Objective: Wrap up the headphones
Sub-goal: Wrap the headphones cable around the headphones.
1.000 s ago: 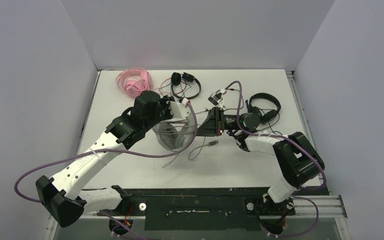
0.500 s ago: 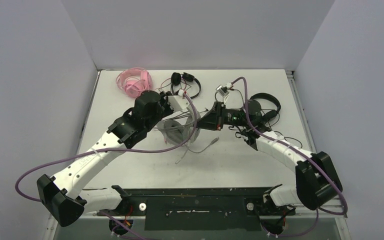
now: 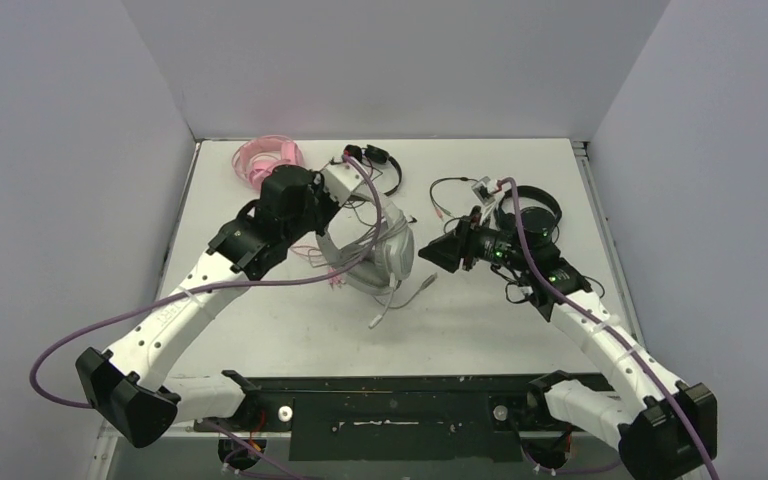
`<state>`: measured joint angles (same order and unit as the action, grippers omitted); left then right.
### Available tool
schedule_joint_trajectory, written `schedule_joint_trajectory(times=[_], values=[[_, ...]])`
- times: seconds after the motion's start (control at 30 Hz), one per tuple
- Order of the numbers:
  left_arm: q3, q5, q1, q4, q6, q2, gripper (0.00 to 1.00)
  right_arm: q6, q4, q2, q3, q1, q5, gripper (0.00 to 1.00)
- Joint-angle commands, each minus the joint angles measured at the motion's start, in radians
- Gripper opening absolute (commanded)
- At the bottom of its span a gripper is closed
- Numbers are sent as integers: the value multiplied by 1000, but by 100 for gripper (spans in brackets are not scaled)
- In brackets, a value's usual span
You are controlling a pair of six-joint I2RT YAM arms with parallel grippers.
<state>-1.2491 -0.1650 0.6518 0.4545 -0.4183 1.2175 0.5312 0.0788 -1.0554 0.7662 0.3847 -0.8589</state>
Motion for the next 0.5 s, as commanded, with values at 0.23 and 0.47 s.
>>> schedule_joint_trajectory(times=[0.23,0.47], values=[[-330,30,-107,126,497,56,0,-94,-28,232,-144,-5,361,60],[-490,-16,-113,223,621,79,0,-76,197,272,-339,25,363,87]])
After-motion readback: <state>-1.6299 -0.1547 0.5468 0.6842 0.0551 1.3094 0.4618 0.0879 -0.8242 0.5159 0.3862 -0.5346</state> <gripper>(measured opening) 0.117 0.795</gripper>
